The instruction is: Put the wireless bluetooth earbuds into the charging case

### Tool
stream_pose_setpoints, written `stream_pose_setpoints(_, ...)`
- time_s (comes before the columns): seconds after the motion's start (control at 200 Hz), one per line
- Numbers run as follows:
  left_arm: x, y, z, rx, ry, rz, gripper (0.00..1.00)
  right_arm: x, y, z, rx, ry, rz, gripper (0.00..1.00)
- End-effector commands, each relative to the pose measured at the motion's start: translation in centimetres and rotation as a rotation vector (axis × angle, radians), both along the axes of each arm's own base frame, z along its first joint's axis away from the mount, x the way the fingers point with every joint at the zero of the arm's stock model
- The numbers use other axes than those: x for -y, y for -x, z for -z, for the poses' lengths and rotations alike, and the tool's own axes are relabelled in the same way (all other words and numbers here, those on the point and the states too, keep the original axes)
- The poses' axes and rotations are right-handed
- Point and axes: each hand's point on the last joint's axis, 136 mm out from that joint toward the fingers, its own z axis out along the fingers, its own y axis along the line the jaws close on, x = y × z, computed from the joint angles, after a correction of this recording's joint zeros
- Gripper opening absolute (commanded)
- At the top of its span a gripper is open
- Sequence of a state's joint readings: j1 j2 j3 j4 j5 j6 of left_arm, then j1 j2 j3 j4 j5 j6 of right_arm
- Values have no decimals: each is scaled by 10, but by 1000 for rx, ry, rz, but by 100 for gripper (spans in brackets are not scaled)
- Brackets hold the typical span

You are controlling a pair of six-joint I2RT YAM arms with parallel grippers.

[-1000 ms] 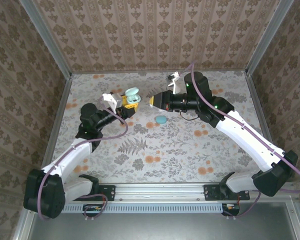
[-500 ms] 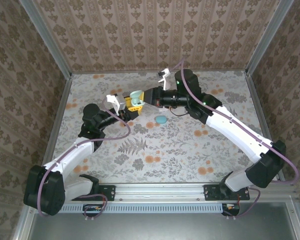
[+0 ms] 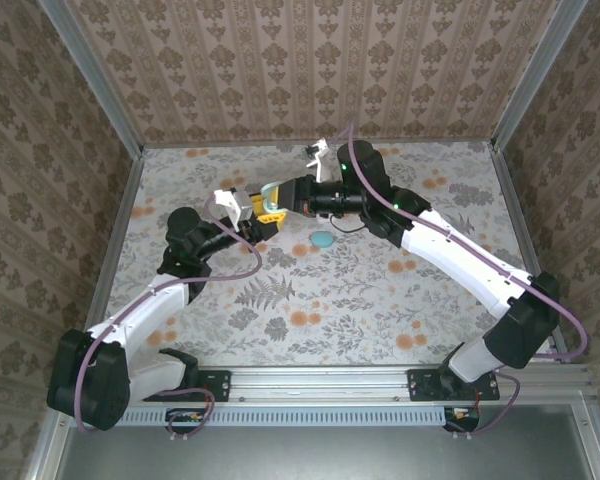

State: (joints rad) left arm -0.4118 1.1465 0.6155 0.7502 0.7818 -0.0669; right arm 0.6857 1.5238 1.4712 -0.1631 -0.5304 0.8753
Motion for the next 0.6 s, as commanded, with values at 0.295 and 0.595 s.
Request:
stream_pose_setpoints(0.295, 2, 6, -23, 58, 32, 24, 25, -3, -15, 8, 27, 86, 83, 19)
stream_pose_setpoints(0.595, 2, 5, -24, 59, 36, 18, 25, -5, -12, 26, 7, 179, 85, 23)
